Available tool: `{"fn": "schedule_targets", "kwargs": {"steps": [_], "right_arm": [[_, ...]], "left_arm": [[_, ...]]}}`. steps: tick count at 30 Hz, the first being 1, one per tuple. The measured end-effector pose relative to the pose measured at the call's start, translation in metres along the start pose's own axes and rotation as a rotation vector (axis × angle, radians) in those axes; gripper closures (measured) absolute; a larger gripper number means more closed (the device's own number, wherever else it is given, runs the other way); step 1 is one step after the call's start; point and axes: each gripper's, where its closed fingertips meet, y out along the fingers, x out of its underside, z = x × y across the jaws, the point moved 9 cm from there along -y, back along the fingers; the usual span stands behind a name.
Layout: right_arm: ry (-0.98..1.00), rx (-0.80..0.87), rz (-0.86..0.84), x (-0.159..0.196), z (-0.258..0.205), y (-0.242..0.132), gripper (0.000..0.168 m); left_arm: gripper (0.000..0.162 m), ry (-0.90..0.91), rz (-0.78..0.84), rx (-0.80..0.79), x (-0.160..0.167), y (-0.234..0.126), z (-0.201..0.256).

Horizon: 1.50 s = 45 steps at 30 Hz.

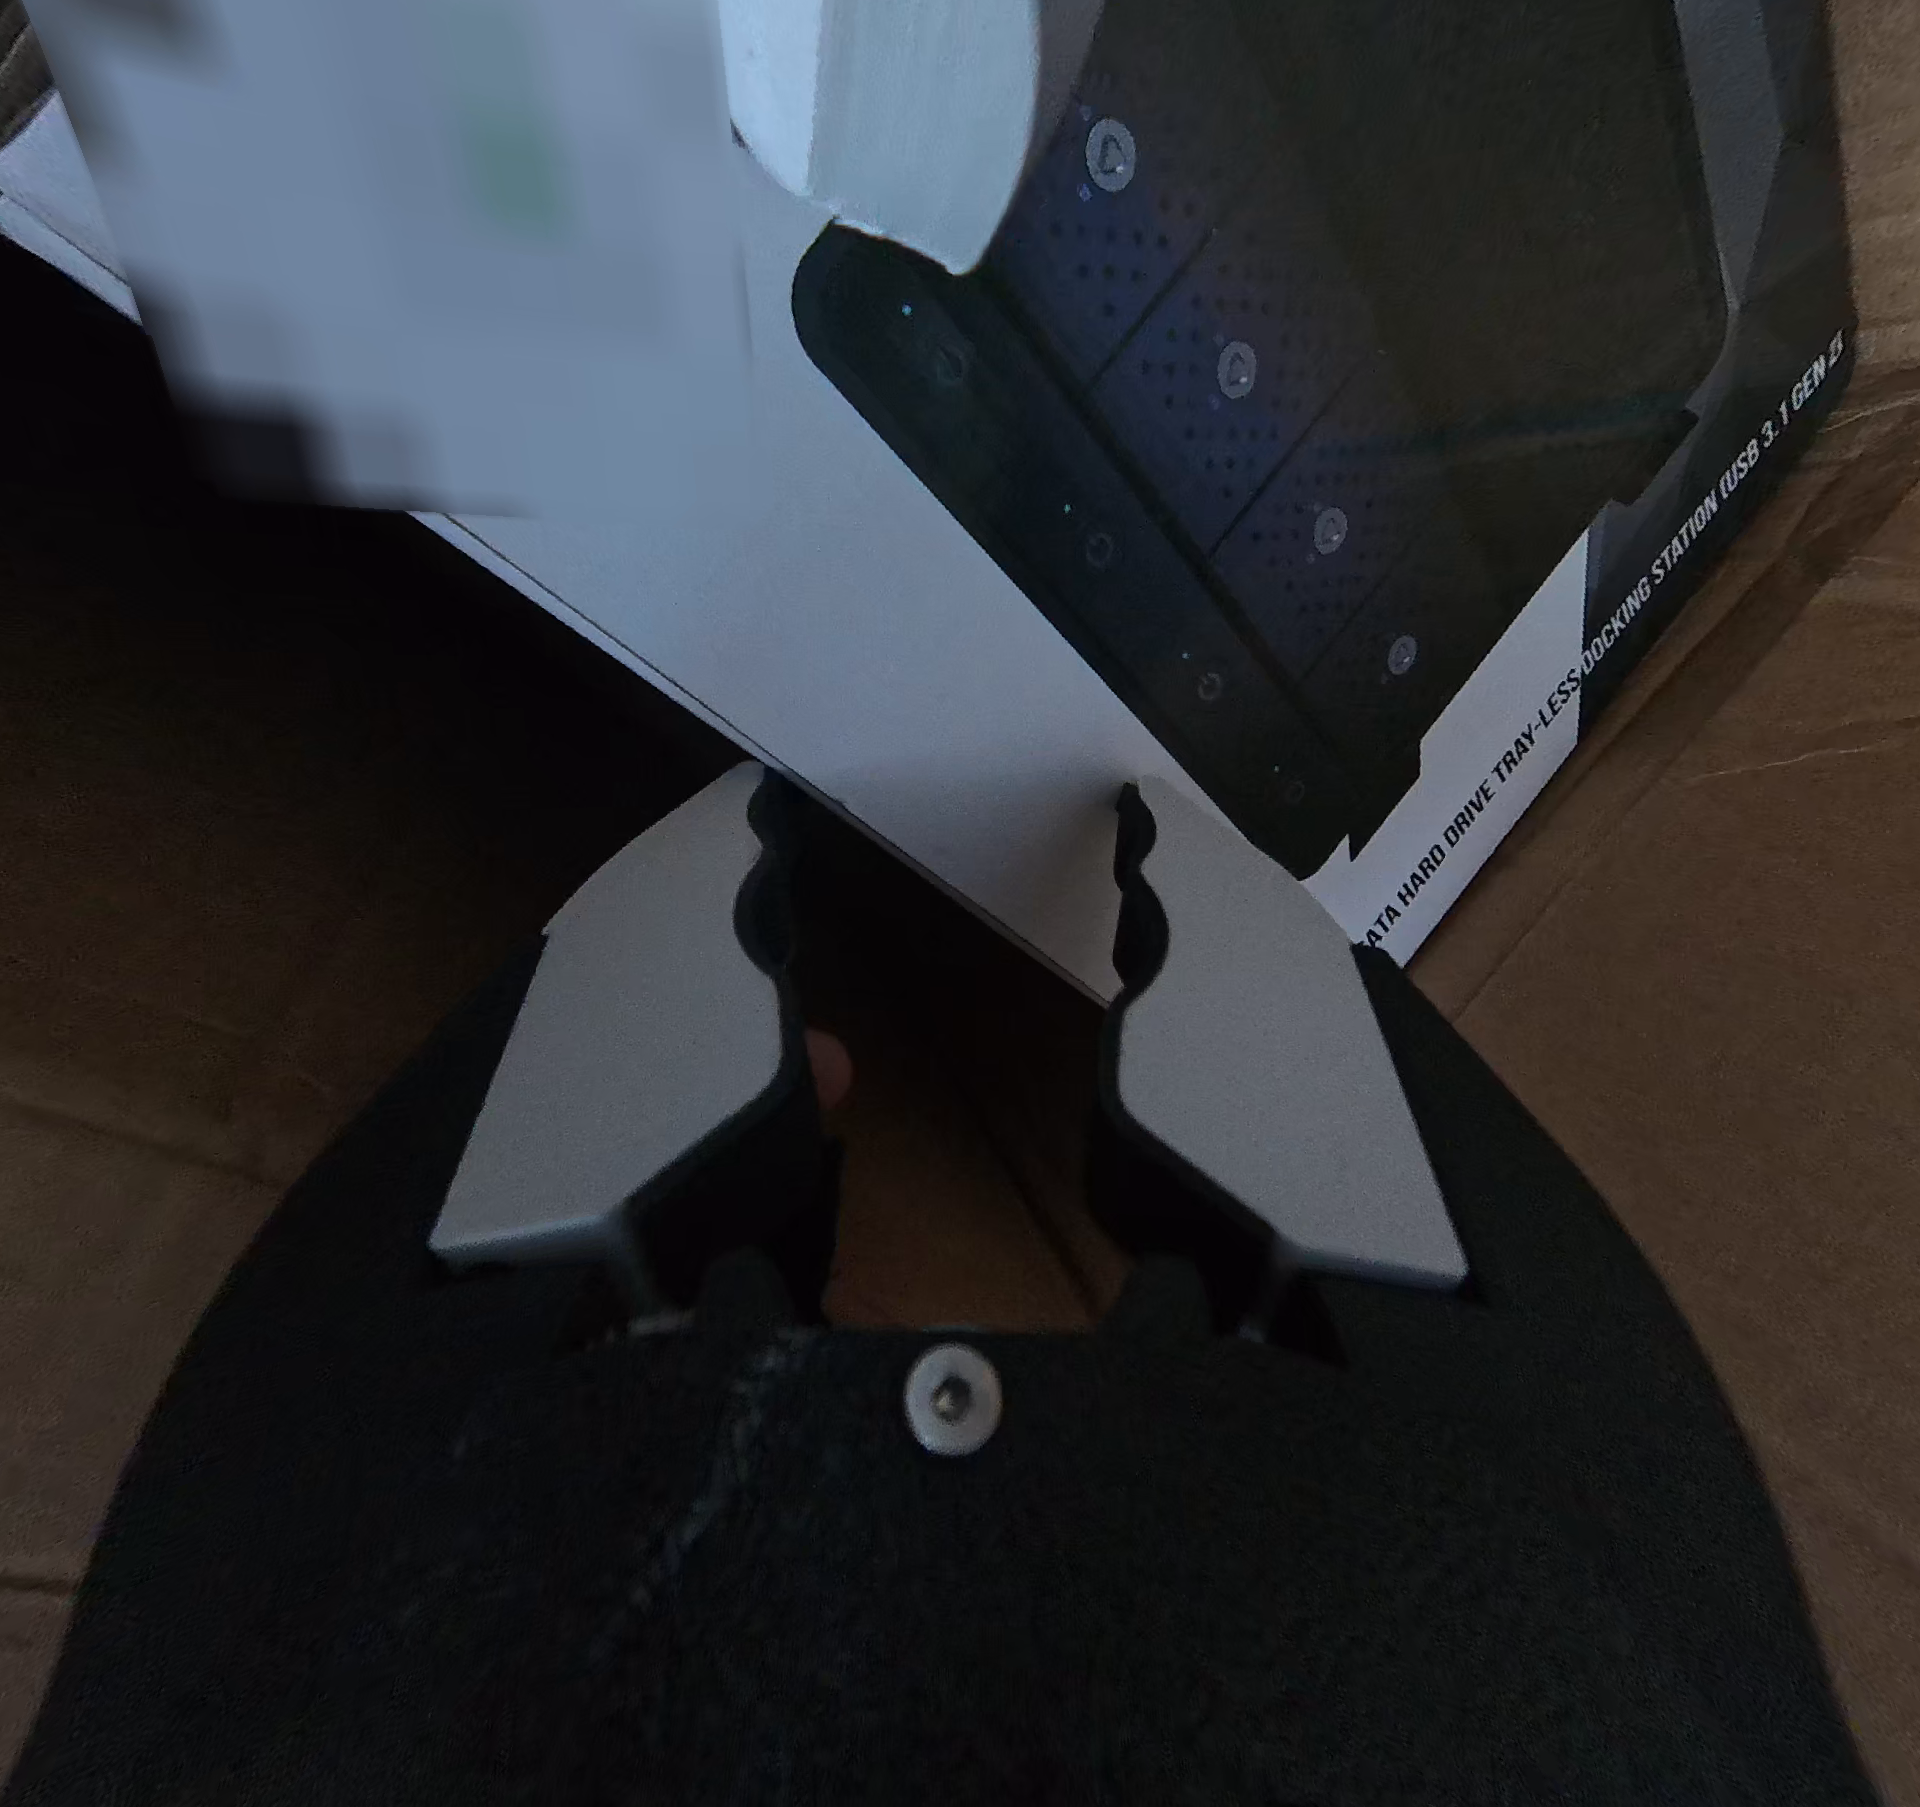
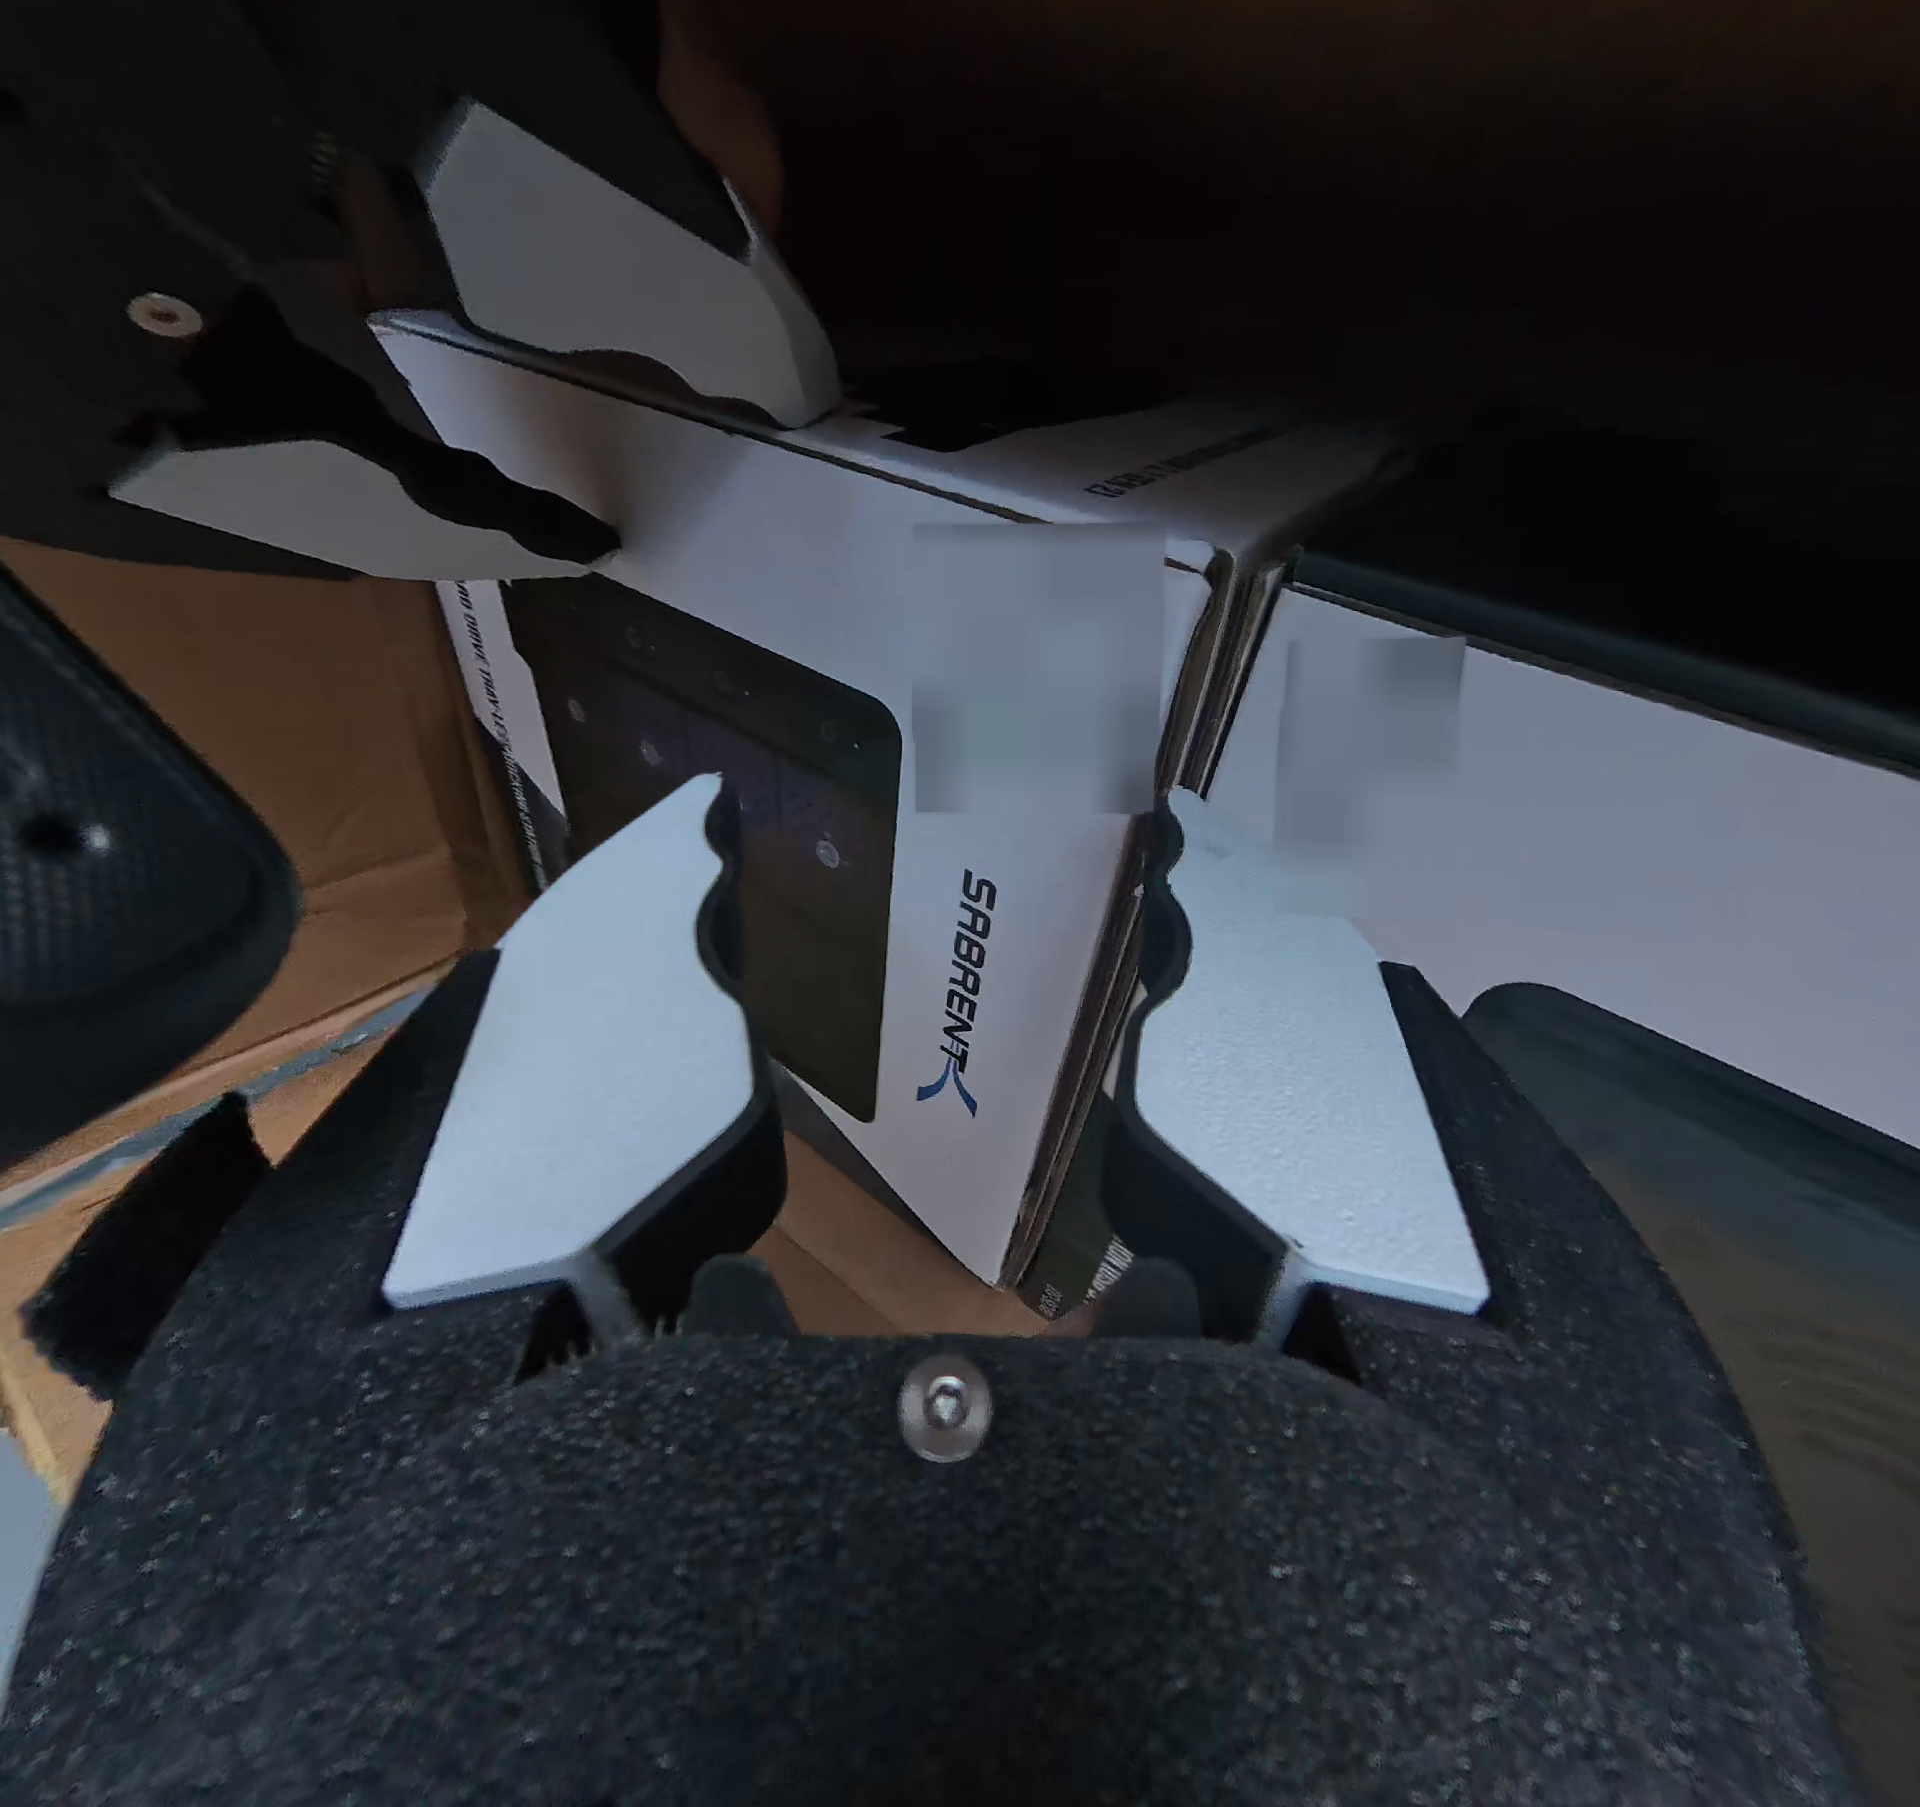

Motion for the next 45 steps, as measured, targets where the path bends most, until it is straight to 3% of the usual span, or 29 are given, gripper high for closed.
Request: {"fn": "schedule_targets", "kwargs": {"steps": [4,7,13,17,19,22,28,32,40,45], "right_arm": [[-0.118,0.066,-0.077,-0.002,-0.004,0.003,0.095],[-0.248,-0.035,-0.12,0.001,-0.004,-0.001,0.074],[-1.137,-0.123,-0.242,-0.028,0.025,-0.036,0.074],[-1.581,-0.181,-0.401,-0.033,0.017,-0.009,0.073],[-1.761,-0.118,-0.455,-0.031,0.016,0.002,0.074],[-1.817,-0.079,-0.518,-0.033,0.025,-0.004,0.074],[-2.117,-0.114,-0.526,-0.02,0.052,-0.018,0.074],[-2.132,-0.096,-0.475,-0.034,0.045,-0.007,0.073],[-2.279,-0.153,-0.638,-0.035,0.05,-0.006,0.068],[-2.418,-0.281,-0.821,-0.053,0.037,0.001,0.094]], "left_arm": [[0.099,0.003,0.012,-0.018,0.0,-0.001,0.005],[0.099,0.006,0.006,-0.013,0.0,-0.003,0.006],[0.098,0.021,0.016,-0.008,-0.002,-0.003,0.006],[0.099,0.021,0.008,-0.002,-0.004,0.001,0.005],[0.096,0.041,0.001,-0.013,-0.005,0.002,0.006],[0.099,0.021,0.002,-0.004,-0.014,-0.007,0.003],[0.099,0.024,0.003,-0.004,-0.024,-0.006,-0.002],[0.099,0.013,0.002,-0.012,-0.023,-0.002,-0.003],[0.099,0.014,0.008,-0.011,-0.022,0.004,-0.006],[0.099,0.024,0.016,-0.006,-0.011,0.007,-0.004]]}}
